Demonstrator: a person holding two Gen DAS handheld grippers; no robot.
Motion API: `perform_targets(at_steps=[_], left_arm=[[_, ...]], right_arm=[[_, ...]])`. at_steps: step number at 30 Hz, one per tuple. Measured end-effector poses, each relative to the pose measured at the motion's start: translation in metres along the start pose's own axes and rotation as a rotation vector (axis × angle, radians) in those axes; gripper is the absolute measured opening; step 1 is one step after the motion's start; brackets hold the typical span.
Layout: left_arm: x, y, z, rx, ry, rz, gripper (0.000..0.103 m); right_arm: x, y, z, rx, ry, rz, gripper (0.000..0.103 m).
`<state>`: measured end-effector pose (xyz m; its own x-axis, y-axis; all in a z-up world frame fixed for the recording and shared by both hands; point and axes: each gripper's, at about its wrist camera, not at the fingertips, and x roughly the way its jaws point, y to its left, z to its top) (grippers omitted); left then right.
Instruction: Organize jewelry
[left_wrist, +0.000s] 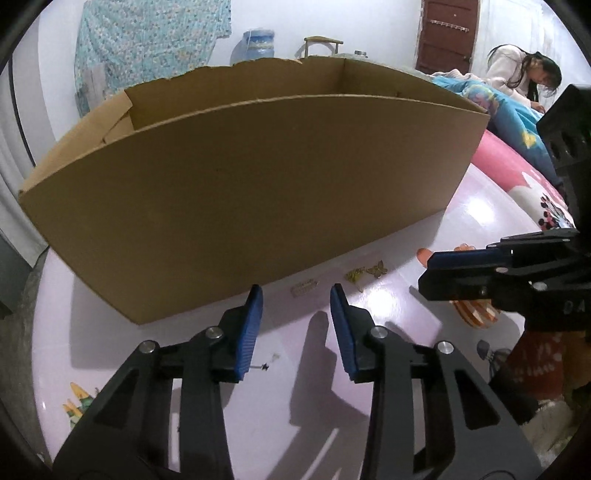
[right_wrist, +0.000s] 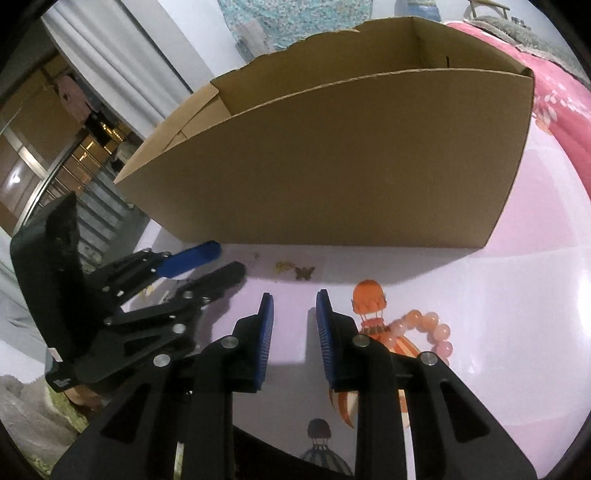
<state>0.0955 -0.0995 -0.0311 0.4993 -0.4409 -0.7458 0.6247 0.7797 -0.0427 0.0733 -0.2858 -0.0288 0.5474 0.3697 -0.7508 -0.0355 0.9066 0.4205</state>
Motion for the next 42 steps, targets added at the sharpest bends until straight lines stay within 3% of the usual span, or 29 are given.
perform_targets(at_steps=[5, 16, 19, 30, 42], left_arm=[[0.009, -0.003, 0.002, -0.020, 0.001, 0.032, 0.031], [0.011, -0.022, -0.006, -0.059, -0.046, 0.159, 0.031], [0.010, -0.027, -0.008, -0.053, -0.052, 0.169, 0.025], [0.008, -0.022, -0.008, -0.063, -0.052, 0.140, 0.001], [-0.006, -0.001, -0.021, -0.086, -0.031, 0.057, 0.000]], right_arm=[[0.001, -0.002, 0.000, 0.007, -0.004, 0.010, 0.024], [-0.004, -0.013, -0.004, 0.042, -0.012, 0.012, 0.024], [-0.007, -0.012, -0.005, 0.044, -0.016, 0.009, 0.024], [-0.011, -0.009, -0.005, 0.049, -0.031, -0.001, 0.024], [-0.015, -0.004, -0.004, 0.035, -0.035, -0.012, 0.024]])
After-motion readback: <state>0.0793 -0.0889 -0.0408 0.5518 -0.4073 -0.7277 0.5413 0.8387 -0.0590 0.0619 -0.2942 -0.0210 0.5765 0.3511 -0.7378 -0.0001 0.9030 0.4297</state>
